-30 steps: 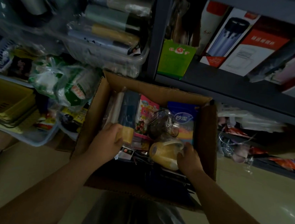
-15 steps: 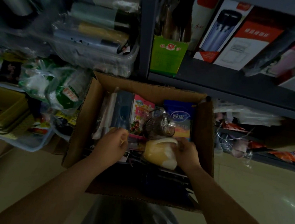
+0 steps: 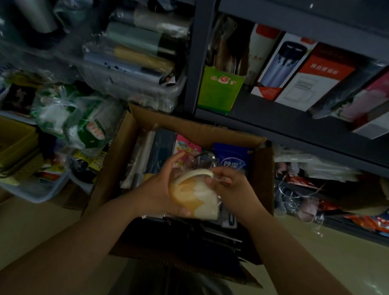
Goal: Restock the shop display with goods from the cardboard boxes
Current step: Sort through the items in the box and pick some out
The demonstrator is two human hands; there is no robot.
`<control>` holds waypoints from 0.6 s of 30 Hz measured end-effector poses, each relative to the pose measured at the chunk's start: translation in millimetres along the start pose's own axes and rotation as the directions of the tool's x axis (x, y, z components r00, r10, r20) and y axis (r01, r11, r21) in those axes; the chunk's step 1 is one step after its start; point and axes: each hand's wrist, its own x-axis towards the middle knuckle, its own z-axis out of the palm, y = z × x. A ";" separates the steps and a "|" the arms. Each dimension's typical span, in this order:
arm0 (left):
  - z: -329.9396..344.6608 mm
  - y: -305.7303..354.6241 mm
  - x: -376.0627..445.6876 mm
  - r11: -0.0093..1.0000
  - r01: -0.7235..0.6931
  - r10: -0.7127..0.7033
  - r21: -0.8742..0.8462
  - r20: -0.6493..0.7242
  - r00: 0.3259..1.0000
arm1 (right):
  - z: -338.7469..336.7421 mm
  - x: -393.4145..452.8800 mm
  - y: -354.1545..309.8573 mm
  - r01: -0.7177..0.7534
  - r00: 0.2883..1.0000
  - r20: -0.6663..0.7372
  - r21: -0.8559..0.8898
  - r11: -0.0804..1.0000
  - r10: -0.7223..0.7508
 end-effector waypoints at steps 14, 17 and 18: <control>-11.6 -32.9 -30.4 0.947 0.205 -0.294 -0.249 -0.404 0.866 | 9.1 56.8 61.8 -0.218 0.975 -0.129 -0.426 0.878 0.180; -10.2 -37.3 -35.7 0.937 0.154 -0.285 -0.312 -0.436 0.853 | 19.6 64.8 65.5 -0.211 0.974 -0.175 -0.448 0.869 0.146; -10.4 -39.1 -36.4 0.932 0.155 -0.297 -0.328 -0.443 0.846 | 23.1 65.1 66.3 -0.178 0.978 -0.180 -0.456 0.872 0.105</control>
